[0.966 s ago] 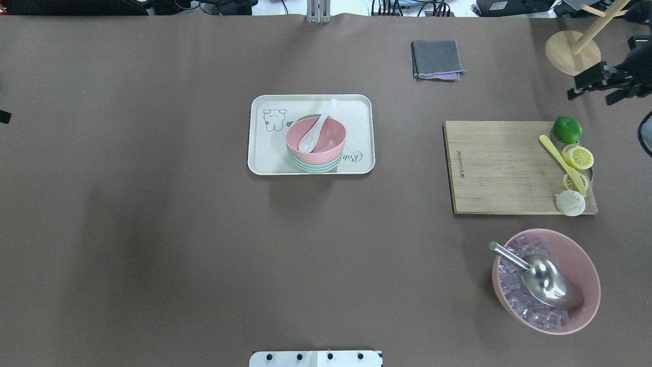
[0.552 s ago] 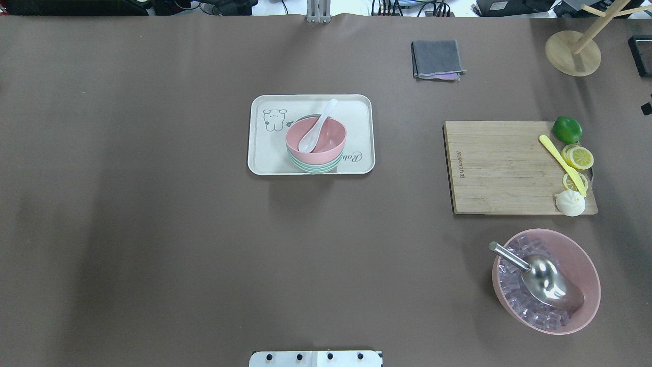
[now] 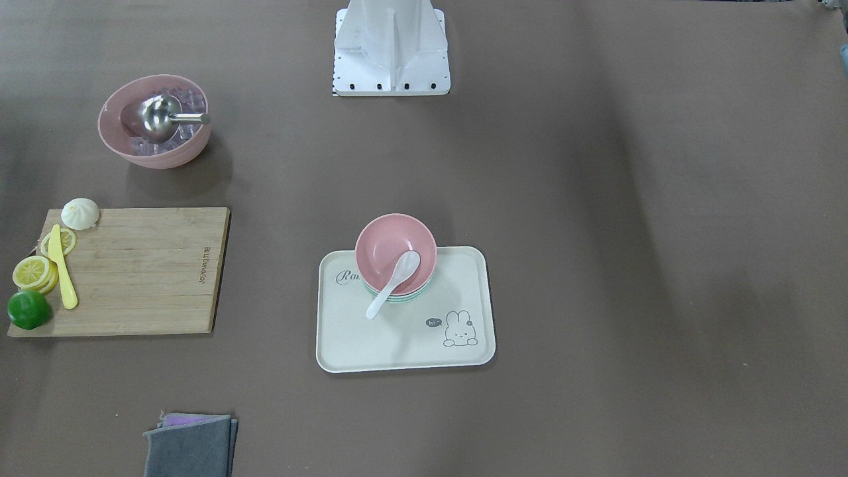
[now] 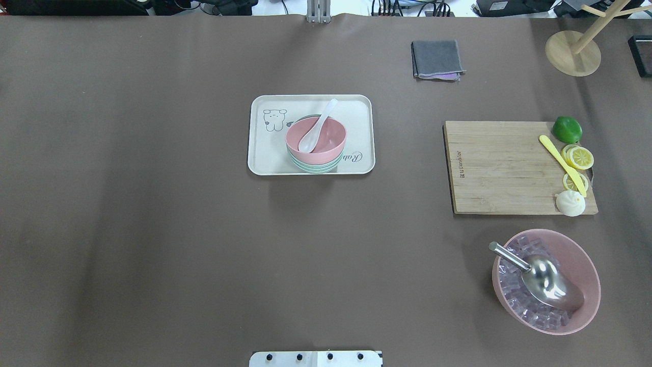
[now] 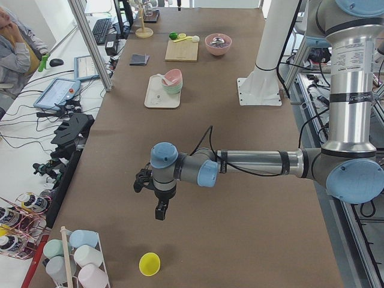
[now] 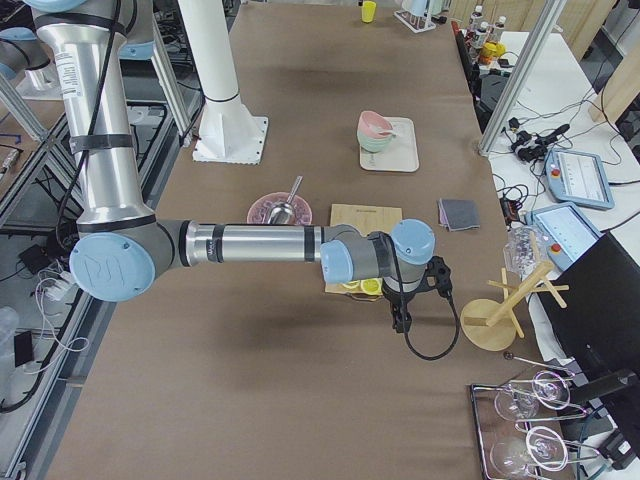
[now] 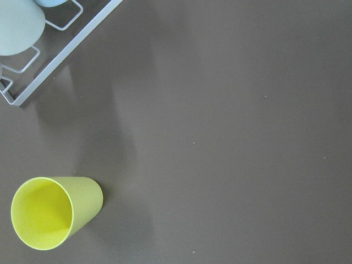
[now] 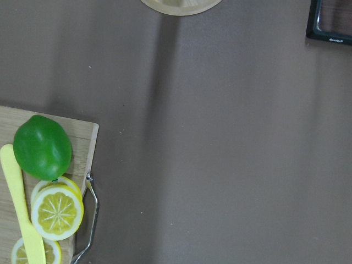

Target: Stack pink bowl on green and place spoon

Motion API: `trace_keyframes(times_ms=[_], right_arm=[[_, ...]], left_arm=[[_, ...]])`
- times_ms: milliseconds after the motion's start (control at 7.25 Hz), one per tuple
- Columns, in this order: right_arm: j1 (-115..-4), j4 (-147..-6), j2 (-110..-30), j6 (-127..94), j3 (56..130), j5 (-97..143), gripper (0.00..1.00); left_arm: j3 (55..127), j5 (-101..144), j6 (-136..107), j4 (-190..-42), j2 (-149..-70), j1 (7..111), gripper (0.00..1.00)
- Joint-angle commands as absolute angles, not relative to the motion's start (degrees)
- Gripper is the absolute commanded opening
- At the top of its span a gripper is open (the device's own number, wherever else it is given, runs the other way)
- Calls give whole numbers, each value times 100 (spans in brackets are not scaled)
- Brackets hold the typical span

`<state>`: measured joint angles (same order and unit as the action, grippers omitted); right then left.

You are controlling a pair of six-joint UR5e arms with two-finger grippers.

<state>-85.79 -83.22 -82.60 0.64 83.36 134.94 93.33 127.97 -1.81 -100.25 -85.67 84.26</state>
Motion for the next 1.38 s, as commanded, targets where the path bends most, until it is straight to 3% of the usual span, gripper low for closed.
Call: trace_keyframes(times_ms=[0, 414, 1241], right_arm=[[-8587, -8620, -8130, 70, 8218, 13465, 100], [-8596, -8587, -8130, 70, 8279, 13403, 100], [-8622, -8552, -8165, 79, 8359, 13369, 100]], left_arm=[[9607, 13122, -404, -9756, -8411, 8412, 99], [9641, 13122, -439, -9800, -8508, 8411, 99], [10501, 13245, -544, -9774, -8394, 8332, 99]])
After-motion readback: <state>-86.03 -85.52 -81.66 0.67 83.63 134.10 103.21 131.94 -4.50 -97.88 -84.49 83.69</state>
